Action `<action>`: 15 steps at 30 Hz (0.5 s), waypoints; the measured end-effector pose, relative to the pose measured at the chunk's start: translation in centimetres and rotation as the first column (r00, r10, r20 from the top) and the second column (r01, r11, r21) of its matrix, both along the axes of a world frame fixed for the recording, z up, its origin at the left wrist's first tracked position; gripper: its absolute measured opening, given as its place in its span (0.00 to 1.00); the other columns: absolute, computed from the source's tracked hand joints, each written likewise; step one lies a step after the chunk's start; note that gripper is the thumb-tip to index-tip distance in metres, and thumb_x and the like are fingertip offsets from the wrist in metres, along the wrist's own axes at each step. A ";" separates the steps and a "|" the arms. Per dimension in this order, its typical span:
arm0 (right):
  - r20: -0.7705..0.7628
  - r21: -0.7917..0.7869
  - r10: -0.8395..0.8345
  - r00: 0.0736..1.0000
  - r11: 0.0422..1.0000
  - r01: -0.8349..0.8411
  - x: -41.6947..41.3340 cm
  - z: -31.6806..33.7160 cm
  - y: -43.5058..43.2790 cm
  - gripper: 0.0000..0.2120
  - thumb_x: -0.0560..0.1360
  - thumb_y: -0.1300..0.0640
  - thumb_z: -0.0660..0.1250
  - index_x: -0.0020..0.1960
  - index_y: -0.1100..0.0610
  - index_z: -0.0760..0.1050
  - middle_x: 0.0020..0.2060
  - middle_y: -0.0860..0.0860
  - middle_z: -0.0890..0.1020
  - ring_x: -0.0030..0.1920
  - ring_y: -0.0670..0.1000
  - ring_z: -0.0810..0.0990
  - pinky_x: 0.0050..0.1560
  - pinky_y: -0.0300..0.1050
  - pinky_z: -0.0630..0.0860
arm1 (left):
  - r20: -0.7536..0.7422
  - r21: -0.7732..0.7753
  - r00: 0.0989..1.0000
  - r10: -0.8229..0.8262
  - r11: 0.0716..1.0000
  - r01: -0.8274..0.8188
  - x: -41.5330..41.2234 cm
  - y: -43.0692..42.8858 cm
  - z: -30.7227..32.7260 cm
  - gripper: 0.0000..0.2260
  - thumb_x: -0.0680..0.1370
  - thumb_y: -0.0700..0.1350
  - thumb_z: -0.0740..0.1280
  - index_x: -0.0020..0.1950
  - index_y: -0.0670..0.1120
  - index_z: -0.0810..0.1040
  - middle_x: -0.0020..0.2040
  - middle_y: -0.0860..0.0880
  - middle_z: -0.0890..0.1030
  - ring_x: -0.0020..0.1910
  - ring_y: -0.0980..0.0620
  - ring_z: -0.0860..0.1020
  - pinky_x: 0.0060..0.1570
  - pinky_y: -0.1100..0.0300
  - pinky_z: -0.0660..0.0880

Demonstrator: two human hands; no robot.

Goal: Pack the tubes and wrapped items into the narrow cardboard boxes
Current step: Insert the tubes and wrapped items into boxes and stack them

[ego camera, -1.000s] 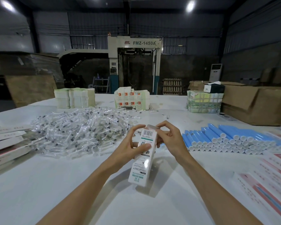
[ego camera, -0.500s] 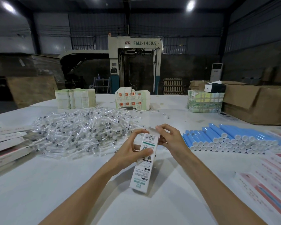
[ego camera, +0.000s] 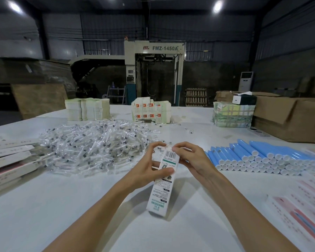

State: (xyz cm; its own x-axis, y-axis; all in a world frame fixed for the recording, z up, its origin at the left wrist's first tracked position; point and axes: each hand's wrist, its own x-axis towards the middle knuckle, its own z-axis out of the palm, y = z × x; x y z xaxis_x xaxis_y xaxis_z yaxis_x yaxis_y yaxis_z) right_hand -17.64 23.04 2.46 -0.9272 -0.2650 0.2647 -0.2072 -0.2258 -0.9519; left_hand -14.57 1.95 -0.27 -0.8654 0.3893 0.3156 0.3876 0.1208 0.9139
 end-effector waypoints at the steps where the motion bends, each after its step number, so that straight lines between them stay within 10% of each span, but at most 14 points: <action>1: -0.004 0.000 0.007 1.000 1.000 -0.007 0.0 0.0 0.0 0.02 0.78 0.61 0.75 0.47 0.59 0.84 0.48 0.64 0.87 0.49 0.57 0.87 0.47 0.45 0.83 | 0.001 -0.001 1.000 0.003 1.000 -0.003 0.0 0.0 0.0 0.35 0.78 0.49 0.80 0.75 0.65 0.61 0.55 0.43 0.89 0.50 0.42 0.89 0.45 0.52 0.84; 15: -0.202 0.151 -0.019 0.979 0.987 0.050 0.1 -0.7 -0.5 0.06 0.77 0.60 0.77 0.53 0.57 0.86 0.51 0.57 0.87 0.56 0.57 0.86 0.55 0.47 0.83 | -0.005 0.054 0.999 0.053 0.997 -0.052 0.0 -0.3 -0.4 0.32 0.79 0.50 0.79 0.76 0.64 0.64 0.55 0.43 0.89 0.53 0.42 0.88 0.49 0.47 0.86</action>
State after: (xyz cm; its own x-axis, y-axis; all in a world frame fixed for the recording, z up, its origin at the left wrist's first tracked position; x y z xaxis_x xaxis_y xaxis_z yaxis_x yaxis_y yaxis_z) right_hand -17.59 22.59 1.74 -0.8691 -0.2857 0.4037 -0.4016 -0.0687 -0.9132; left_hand -14.58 1.63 -0.71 -0.8821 0.3259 0.3400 0.3875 0.0920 0.9173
